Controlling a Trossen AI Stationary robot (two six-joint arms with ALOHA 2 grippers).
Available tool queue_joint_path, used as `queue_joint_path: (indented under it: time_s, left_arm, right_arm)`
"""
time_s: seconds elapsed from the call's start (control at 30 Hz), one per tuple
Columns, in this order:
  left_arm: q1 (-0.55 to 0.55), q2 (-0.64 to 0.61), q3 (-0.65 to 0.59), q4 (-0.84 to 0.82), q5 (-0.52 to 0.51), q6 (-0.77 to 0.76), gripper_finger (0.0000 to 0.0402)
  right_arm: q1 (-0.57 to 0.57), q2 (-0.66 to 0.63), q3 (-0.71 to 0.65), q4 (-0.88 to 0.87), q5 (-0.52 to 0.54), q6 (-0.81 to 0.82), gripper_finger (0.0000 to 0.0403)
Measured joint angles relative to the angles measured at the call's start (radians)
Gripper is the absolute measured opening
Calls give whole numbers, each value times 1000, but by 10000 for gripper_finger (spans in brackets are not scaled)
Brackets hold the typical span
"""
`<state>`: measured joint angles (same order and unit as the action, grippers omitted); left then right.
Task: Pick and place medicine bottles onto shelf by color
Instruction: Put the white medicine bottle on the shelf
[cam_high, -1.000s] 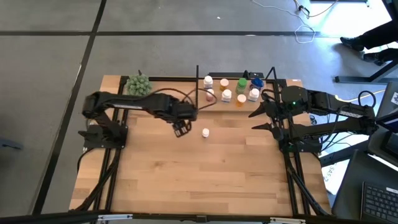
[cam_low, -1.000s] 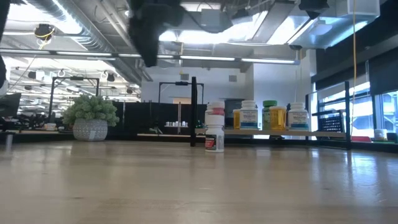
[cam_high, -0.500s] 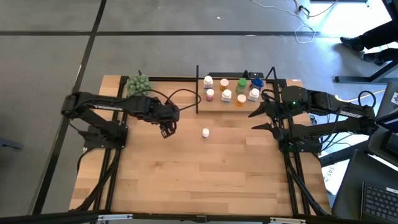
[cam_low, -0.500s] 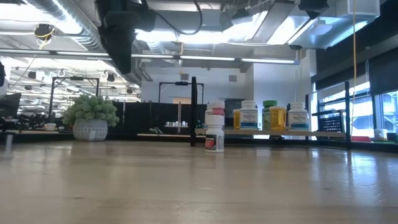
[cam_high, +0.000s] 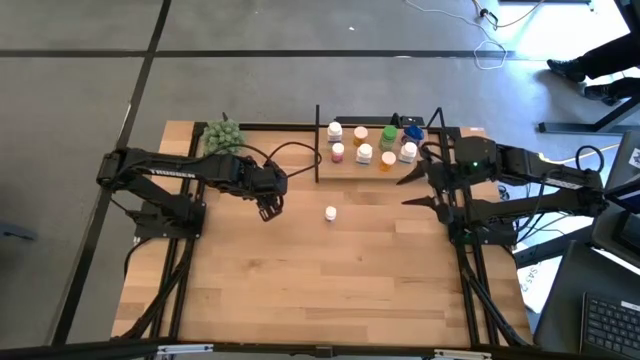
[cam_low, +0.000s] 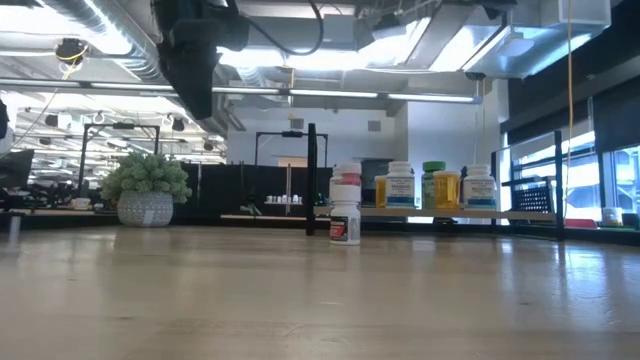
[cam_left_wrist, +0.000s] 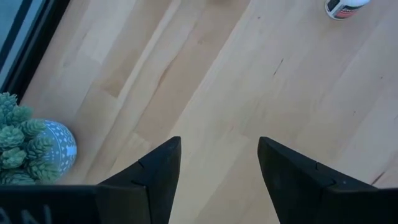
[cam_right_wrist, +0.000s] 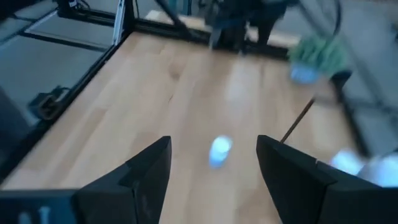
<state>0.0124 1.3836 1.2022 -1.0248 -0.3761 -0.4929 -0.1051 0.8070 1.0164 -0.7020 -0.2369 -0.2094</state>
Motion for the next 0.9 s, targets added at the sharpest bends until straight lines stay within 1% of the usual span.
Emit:
queue_joint_path:
  time_s: [0.07, 0.13, 0.23, 0.33, 0.47, 0.63, 0.73, 0.9]
  left_arm:
    - [0, 0, 0, 0, 0, -6, 208]
    - [0, 0, 0, 0, 0, -27, 208]
    - [0, 0, 0, -2, -1, -48, 208]
    - [0, 1, 0, -3, -1, -50, 208]
    - [0, 1, 0, -6, -1, -53, 208]
    - [0, 1, 0, -6, -1, -52, 208]
    - [0, 1, 0, -6, -1, -48, 208]
    - [0, 1, 0, -6, -1, -40, 208]
  right_arm:
    - [0, 10, 0, 50, 11, -56, 238]
    - [0, 37, 1, 98, 37, -56, 238]
    - [0, 103, 1, 109, 79, -52, 238]
    - [0, 177, 0, 122, 82, -20, 238]
    - [-1, 293, 0, 133, 87, 65, 238]
    - [-1, 416, 0, 206, 79, 116, 239]
    - [-1, 476, 0, 249, 78, 116, 239]
    - [-1, 565, 0, 308, 77, 72, 239]
